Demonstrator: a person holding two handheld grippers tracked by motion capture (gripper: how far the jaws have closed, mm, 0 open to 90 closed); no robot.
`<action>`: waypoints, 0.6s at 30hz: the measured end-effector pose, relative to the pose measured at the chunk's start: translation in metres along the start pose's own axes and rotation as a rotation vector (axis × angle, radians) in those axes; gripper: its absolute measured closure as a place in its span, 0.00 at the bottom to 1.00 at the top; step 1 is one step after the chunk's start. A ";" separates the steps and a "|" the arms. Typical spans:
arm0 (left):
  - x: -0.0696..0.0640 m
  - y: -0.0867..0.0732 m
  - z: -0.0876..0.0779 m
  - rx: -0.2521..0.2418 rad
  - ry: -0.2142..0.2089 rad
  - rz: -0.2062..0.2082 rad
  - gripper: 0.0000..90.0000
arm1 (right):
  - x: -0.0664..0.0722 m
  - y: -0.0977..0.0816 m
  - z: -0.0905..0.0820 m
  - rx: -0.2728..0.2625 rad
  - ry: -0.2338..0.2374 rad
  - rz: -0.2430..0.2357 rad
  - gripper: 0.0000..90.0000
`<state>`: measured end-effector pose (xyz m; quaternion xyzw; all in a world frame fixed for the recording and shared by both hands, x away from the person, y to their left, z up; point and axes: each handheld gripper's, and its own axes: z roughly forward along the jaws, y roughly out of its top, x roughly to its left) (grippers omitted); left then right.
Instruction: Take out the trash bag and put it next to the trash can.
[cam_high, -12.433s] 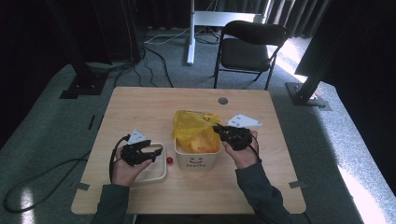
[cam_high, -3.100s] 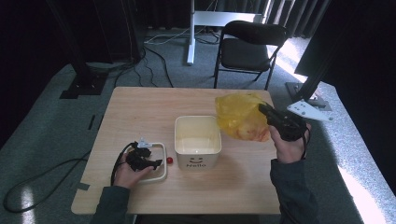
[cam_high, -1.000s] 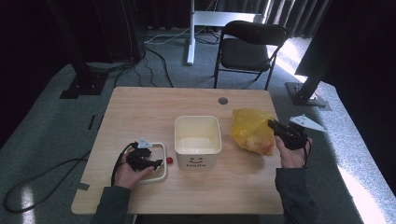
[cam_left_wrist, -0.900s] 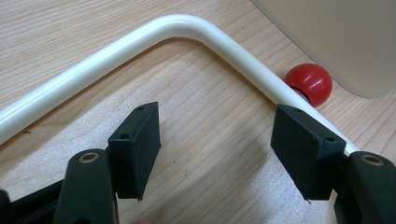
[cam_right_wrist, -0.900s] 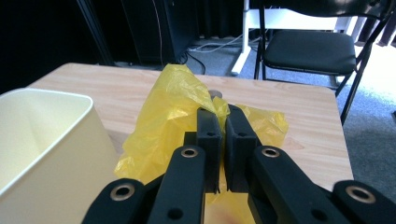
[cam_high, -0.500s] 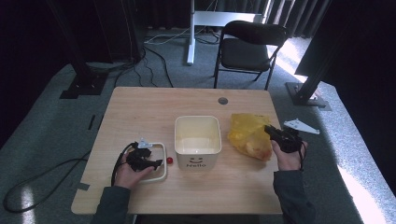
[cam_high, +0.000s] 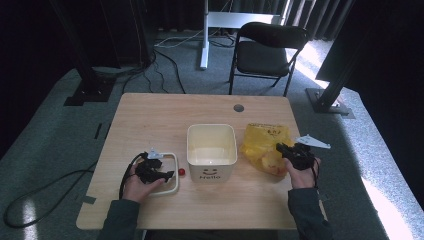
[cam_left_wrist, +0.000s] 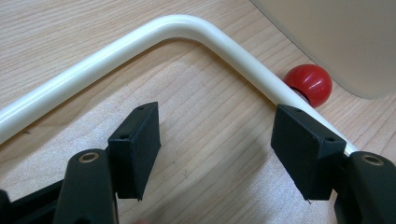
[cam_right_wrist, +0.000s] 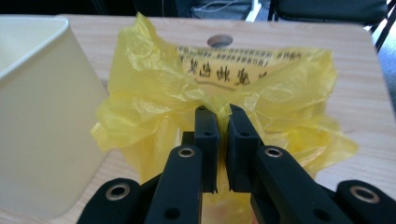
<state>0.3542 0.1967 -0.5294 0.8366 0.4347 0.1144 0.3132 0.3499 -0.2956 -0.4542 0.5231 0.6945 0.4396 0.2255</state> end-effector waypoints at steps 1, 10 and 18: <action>0.000 0.000 0.000 0.000 0.000 0.000 0.37 | 0.001 -0.002 0.002 0.008 0.000 -0.003 0.94; 0.000 0.000 0.000 -0.001 0.000 0.000 0.37 | 0.003 -0.009 0.006 0.033 0.006 -0.002 0.91; 0.000 0.000 0.000 -0.001 0.000 0.000 0.37 | 0.003 -0.013 -0.002 0.019 0.007 0.001 0.69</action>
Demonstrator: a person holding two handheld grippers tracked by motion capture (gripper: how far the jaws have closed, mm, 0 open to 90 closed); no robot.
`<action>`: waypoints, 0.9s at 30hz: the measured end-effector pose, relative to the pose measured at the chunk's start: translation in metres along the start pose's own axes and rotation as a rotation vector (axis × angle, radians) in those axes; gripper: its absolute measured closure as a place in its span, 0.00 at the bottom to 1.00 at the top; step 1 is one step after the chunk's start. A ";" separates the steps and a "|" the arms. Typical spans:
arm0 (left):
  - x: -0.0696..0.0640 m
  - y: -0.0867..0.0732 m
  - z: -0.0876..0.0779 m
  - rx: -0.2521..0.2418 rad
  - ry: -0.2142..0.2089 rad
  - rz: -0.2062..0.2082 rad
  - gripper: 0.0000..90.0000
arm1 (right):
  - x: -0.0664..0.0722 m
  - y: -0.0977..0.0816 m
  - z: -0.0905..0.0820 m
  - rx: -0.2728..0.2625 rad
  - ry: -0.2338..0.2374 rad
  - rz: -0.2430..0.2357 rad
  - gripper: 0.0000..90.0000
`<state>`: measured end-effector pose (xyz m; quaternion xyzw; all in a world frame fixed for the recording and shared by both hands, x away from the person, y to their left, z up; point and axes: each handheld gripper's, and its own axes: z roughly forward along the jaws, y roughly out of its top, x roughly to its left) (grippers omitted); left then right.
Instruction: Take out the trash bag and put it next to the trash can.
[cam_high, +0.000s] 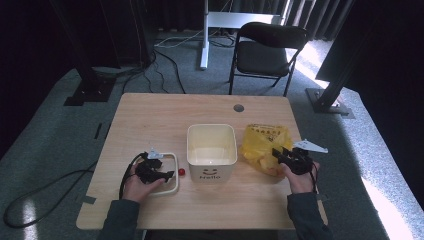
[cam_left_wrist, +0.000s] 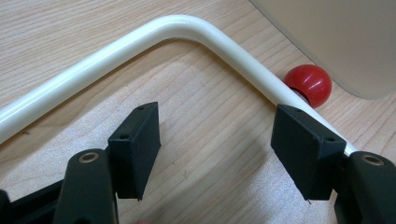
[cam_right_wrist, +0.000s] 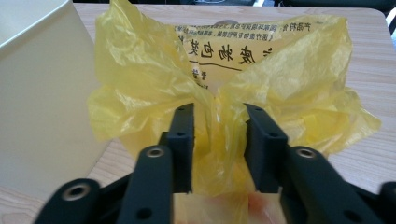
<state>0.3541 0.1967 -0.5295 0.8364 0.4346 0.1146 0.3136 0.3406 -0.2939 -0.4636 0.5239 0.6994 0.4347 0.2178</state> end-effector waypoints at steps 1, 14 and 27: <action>0.000 0.000 0.000 0.000 0.000 -0.001 0.37 | 0.000 0.000 -0.001 0.000 -0.002 -0.001 0.68; 0.000 0.000 0.000 0.000 0.002 -0.001 0.37 | -0.003 -0.003 -0.013 -0.009 -0.030 -0.009 0.57; 0.000 0.000 0.000 0.001 0.002 0.000 0.37 | 0.005 -0.002 -0.020 -0.016 -0.069 -0.088 0.32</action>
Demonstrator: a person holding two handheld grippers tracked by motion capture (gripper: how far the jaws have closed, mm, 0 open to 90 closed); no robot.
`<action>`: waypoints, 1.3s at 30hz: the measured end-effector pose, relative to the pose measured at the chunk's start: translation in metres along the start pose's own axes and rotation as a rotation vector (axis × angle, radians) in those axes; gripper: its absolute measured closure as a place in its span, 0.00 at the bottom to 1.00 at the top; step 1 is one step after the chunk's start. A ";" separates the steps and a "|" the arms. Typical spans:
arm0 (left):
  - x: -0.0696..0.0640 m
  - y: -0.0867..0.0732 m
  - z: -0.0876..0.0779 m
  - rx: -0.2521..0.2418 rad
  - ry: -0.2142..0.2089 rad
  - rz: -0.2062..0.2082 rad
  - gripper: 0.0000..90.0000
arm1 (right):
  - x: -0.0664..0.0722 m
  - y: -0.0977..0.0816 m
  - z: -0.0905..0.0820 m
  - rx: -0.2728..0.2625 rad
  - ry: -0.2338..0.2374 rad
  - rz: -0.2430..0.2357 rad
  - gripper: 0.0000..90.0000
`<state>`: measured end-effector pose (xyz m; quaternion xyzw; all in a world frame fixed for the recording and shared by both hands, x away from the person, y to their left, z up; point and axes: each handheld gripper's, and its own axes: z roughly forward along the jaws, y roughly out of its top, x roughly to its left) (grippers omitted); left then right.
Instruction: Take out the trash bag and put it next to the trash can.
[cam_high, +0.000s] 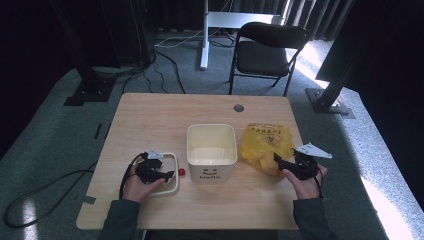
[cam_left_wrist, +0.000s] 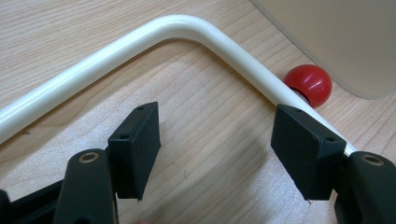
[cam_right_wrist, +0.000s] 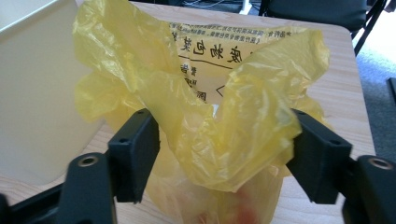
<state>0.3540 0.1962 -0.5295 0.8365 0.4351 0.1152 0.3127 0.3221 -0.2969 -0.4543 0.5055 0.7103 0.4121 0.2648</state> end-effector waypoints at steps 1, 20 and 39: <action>0.000 0.000 0.000 0.000 0.000 0.000 0.37 | 0.001 0.001 -0.001 0.000 -0.001 -0.003 0.31; -0.001 0.000 0.000 0.002 0.002 0.001 0.36 | -0.007 0.008 -0.022 -0.049 -0.014 0.011 0.23; -0.001 0.000 0.000 0.002 0.002 0.002 0.36 | -0.006 0.019 -0.044 -0.106 -0.006 0.001 0.24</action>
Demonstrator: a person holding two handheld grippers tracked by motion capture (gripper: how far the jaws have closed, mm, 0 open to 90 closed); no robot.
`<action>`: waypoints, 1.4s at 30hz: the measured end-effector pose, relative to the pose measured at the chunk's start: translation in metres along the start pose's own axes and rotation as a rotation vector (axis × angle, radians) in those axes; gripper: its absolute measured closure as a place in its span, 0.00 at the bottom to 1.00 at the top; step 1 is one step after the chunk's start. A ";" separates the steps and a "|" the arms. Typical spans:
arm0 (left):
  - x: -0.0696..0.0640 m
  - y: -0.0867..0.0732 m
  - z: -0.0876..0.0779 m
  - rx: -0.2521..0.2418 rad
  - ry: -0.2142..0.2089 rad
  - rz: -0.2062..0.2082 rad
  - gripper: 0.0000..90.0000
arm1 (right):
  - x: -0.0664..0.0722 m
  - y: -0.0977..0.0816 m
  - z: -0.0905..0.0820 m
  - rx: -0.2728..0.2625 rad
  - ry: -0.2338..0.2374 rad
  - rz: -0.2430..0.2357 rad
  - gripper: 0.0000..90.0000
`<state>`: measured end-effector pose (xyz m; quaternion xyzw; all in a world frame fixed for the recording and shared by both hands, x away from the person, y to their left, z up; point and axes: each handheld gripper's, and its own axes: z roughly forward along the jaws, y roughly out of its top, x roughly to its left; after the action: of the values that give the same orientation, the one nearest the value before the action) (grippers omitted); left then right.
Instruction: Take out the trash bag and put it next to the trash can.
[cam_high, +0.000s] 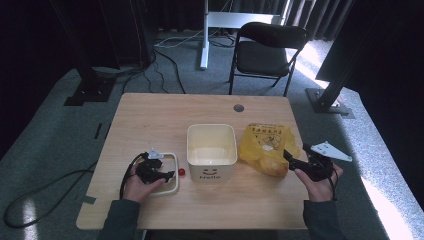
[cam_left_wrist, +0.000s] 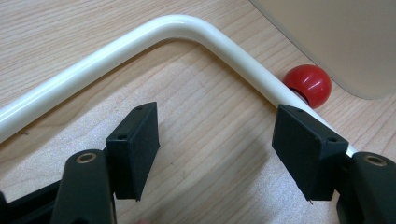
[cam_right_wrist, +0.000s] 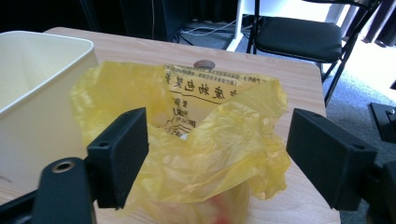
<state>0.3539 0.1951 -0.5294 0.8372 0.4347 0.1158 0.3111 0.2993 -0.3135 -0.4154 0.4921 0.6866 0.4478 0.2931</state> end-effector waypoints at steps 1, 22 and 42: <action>0.000 0.000 0.000 -0.001 -0.001 -0.001 0.36 | 0.000 0.000 -0.001 -0.004 0.014 0.001 0.24; -0.001 0.000 0.000 0.003 0.005 0.008 0.36 | 0.025 0.002 0.000 0.016 0.146 -0.080 0.39; -0.006 0.002 0.002 0.029 0.045 0.059 0.36 | 0.053 -0.002 0.010 0.050 0.228 -0.154 0.40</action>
<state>0.3520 0.1888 -0.5291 0.8511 0.4185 0.1375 0.2857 0.2884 -0.2604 -0.4196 0.3908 0.7622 0.4597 0.2343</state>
